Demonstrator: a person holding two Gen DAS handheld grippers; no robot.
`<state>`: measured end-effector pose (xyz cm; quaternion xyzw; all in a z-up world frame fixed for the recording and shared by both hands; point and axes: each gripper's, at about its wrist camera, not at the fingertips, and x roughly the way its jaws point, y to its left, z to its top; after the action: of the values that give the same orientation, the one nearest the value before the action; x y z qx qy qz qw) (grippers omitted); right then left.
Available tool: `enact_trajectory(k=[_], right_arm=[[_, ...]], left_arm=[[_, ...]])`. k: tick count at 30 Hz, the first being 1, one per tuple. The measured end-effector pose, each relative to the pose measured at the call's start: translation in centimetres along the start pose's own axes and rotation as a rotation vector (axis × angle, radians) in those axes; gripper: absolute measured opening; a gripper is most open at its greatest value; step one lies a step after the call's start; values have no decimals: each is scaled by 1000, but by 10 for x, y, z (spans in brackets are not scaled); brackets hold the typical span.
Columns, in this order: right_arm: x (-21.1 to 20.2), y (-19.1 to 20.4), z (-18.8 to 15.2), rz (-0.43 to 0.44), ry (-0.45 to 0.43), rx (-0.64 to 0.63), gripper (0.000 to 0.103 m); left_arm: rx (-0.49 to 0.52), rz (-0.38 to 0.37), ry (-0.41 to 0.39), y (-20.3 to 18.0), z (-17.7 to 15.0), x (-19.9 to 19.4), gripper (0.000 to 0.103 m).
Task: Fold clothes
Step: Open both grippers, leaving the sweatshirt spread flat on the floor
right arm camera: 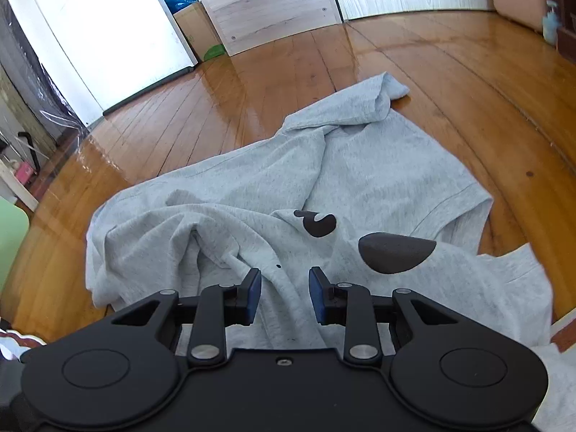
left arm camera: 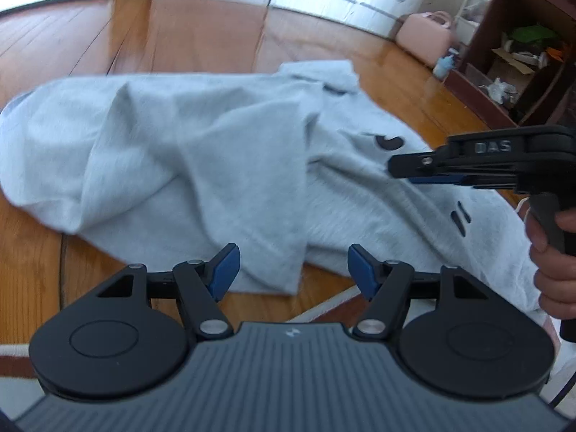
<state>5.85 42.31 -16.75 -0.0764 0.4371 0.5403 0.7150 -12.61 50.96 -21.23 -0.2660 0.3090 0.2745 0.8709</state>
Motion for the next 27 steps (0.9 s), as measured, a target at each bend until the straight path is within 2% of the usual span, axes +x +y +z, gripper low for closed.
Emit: enact_trajectory(k=[1, 2, 4, 7, 9, 10, 11, 12, 13, 14, 17, 19, 21, 22, 23, 27], right_arm=[[1, 0, 0, 3, 2, 0, 34], [2, 1, -1, 2, 5, -5, 34], [4, 1, -2, 6, 8, -11, 34], [3, 3, -2, 65, -3, -15, 34], [3, 4, -1, 159, -6, 4, 35], [4, 3, 0, 213, 1, 28, 35], [7, 2, 1, 261, 12, 60, 35], [10, 0, 1, 302, 21, 92, 35], [13, -1, 2, 320, 26, 120, 35], [15, -2, 2, 326, 30, 140, 35], [17, -3, 1, 300, 25, 140, 35], [15, -6, 1, 291, 22, 139, 35], [15, -11, 1, 294, 19, 151, 35], [16, -13, 2, 298, 17, 157, 35], [16, -15, 2, 303, 17, 153, 36], [11, -12, 3, 360, 4, 99, 37]], left_arm=[[-2, -15, 11, -1, 0, 1, 46], [-5, -31, 23, -3, 1, 3, 5], [8, -45, 47, -6, 0, 5, 0], [56, 20, 43, -10, -1, 4, 1], [48, 50, 26, -9, -1, 5, 4], [51, 47, 20, -8, -1, 6, 11], [55, 44, 15, -8, 0, 6, 30], [85, 65, 15, -11, -1, 8, 43], [117, 87, 16, -15, -2, 11, 66], [153, 118, 9, -18, -3, 13, 71], [211, 179, 28, -27, -7, 21, 70], [215, 193, 19, -29, -8, 21, 67], [209, 196, 13, -28, -6, 16, 48], [199, 195, 10, -26, -3, 12, 24], [190, 193, 7, -24, 0, 8, 12], [131, 191, -19, -11, 6, -3, 12]])
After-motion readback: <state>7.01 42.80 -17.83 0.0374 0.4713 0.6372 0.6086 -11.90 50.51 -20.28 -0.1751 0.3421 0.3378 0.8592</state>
